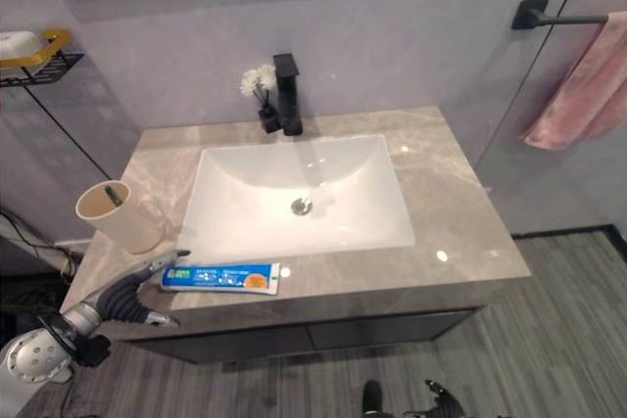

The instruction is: Put brush and paste in cup on sink, flatten towel.

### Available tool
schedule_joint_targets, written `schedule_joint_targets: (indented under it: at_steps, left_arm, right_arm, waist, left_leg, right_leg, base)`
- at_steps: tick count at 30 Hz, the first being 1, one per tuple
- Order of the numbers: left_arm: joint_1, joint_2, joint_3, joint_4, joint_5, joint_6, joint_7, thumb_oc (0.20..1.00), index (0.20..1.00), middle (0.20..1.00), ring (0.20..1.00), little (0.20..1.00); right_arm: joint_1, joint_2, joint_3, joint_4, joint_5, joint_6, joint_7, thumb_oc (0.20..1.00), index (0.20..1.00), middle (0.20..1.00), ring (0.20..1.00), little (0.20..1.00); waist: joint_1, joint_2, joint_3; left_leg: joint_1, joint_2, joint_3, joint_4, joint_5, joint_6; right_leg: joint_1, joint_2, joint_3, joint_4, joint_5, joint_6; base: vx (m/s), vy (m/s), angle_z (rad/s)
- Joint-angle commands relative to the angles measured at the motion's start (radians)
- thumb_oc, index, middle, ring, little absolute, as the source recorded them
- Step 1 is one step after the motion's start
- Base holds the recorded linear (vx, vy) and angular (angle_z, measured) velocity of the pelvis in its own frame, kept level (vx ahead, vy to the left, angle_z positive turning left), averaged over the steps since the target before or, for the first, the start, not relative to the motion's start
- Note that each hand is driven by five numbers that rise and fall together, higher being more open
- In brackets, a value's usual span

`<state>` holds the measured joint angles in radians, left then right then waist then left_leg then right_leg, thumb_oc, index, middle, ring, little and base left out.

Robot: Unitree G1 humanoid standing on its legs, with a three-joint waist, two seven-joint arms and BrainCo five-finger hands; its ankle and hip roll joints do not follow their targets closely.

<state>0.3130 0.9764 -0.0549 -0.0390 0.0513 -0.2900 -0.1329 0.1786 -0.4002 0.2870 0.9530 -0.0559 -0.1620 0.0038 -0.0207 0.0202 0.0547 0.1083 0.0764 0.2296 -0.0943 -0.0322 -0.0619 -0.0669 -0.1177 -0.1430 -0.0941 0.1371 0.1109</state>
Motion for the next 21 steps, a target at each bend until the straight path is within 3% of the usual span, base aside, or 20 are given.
schedule_joint_targets:
  at_steps: [1,3,4,7,14,16,21]
  left_arm:
    - [-0.066,0.011,0.010,0.010,0.028,-0.036,0.027,0.840,0.840,0.840,0.840,0.840]
    - [-0.072,0.000,0.004,0.017,0.039,-0.036,0.030,0.812,0.812,0.812,0.812,0.812]
    - [-0.076,-0.004,-0.002,0.022,0.053,-0.036,0.033,0.680,0.680,0.680,0.680,0.680]
    - [-0.084,-0.012,-0.011,0.032,0.079,-0.041,0.037,0.410,0.410,0.410,0.410,0.410]
    - [-0.125,-0.029,-0.066,0.079,0.175,-0.045,0.050,0.294,0.294,0.294,0.294,0.294]
    - [-0.142,-0.037,-0.084,0.090,0.191,-0.043,0.056,0.200,0.200,0.200,0.200,0.200]
    - [-0.176,-0.070,-0.118,0.111,0.222,-0.043,0.068,0.200,0.200,0.200,0.200,0.200]
  right_arm:
    - [-0.040,-0.013,0.007,-0.006,-0.012,-0.037,-0.014,1.000,1.000,1.000,1.000,1.000]
    - [-0.036,-0.012,0.007,-0.006,-0.013,-0.036,-0.013,1.000,1.000,1.000,1.000,1.000]
    - [-0.037,-0.011,0.008,-0.006,-0.014,-0.036,-0.015,1.000,1.000,1.000,1.000,1.000]
    - [-0.039,-0.010,0.006,-0.002,-0.012,-0.037,-0.022,1.000,1.000,1.000,1.000,1.000]
    - [-0.052,-0.008,-0.019,0.027,0.011,-0.035,-0.045,1.000,1.000,1.000,1.000,1.000]
    - [-0.067,-0.003,-0.026,0.055,0.023,-0.033,-0.056,1.000,1.000,1.000,1.000,1.000]
    - [-0.103,0.007,-0.060,0.126,0.066,-0.028,-0.078,1.000,1.000,1.000,1.000,1.000]
  waist:
    - [-0.028,-0.028,0.007]
    - [-0.030,-0.030,0.005]
    - [-0.031,-0.031,0.004]
    - [-0.033,-0.032,0.004]
    - [-0.035,-0.036,0.000]
    - [-0.035,-0.038,-0.002]
    - [-0.032,-0.040,-0.006]
  left_leg:
    - [-0.015,0.019,-0.019,0.007,0.042,-0.012]
    - [-0.013,0.021,-0.018,0.007,0.042,-0.013]
    - [-0.012,0.023,-0.017,0.007,0.042,-0.015]
    - [-0.008,0.026,-0.014,0.007,0.041,-0.015]
    - [-0.008,0.032,-0.011,0.007,0.042,-0.020]
    - [-0.017,0.036,-0.013,0.007,0.047,-0.022]
    - [-0.036,0.038,-0.010,0.007,0.050,-0.025]
  right_leg:
    - [0.120,-0.068,0.002,0.012,-0.014,0.083]
    - [0.123,-0.065,0.001,0.012,-0.017,0.081]
    - [0.125,-0.064,0.002,0.010,-0.018,0.080]
    - [0.124,-0.059,0.004,0.010,-0.019,0.079]
    - [0.122,-0.054,0.008,0.007,-0.016,0.078]
    - [0.113,-0.053,0.009,0.007,-0.012,0.078]
    - [0.091,-0.055,0.013,0.007,-0.005,0.082]
  base:
    - [0.00,0.000,0.00]
    - [0.00,0.000,0.00]
    - [0.00,0.000,0.00]
    - [0.00,-0.003,-0.01]
    - [-0.02,-0.005,0.00]
    - [-0.08,-0.009,0.01]
    - [-0.06,0.002,-0.01]
